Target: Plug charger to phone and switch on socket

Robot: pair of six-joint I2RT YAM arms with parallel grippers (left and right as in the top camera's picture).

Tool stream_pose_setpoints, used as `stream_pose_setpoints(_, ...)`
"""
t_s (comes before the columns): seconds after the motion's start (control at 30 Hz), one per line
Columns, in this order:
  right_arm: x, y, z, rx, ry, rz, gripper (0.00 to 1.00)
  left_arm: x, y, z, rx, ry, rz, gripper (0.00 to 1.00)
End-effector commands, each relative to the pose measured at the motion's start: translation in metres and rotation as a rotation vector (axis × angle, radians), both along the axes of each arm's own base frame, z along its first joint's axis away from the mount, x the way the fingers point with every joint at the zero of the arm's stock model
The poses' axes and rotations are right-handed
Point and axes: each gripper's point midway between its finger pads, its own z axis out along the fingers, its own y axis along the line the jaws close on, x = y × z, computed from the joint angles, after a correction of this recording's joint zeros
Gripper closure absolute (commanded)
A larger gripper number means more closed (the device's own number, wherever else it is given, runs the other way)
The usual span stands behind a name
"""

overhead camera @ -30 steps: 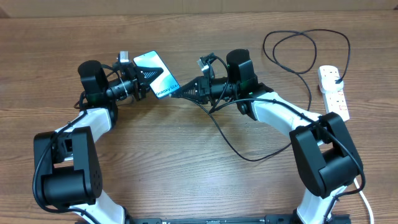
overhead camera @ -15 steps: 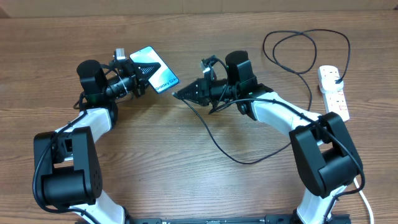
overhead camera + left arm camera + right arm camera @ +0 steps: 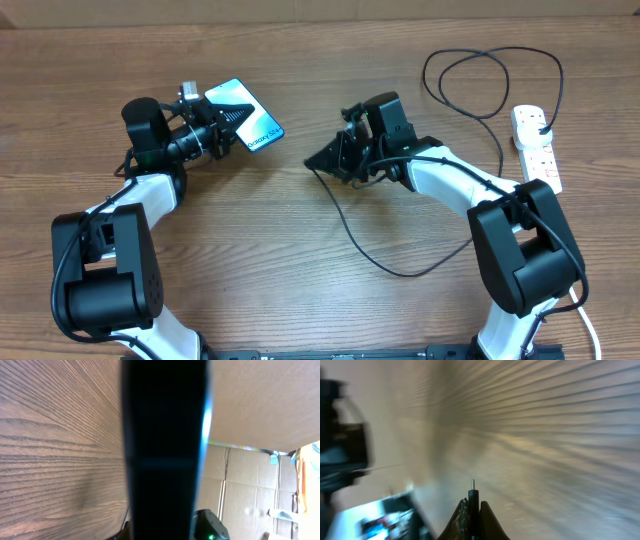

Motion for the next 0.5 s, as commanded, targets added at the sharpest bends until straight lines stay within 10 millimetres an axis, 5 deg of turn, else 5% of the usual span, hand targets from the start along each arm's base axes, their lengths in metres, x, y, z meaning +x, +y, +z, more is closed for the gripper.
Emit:
stream_pose_setpoints(0.0, 0.020, -0.021, -0.014, -0.171, -0.141, -0.024, 0.95, 0.002, 0.003, 0.007, 0.033, -0.055, -0.007, 0.96)
stream_pose_setpoints(0.13, 0.020, -0.035, -0.026, -0.278, -0.177, -0.002, 0.44, 0.000, 0.003, 0.002, 0.039, -0.037, -0.009, 0.95)
stream_pose_setpoints(0.2, 0.017, -0.037, -0.028, -0.299, -0.194, 0.028, 0.30, 0.000, 0.003, 0.001, 0.044, -0.037, -0.009, 0.96)
stream_pose_setpoints(0.47, 0.023, -0.060, -0.025, -0.467, -0.240, 0.046, 0.24, 0.000, 0.003, 0.001, 0.055, -0.050, -0.017, 0.96)
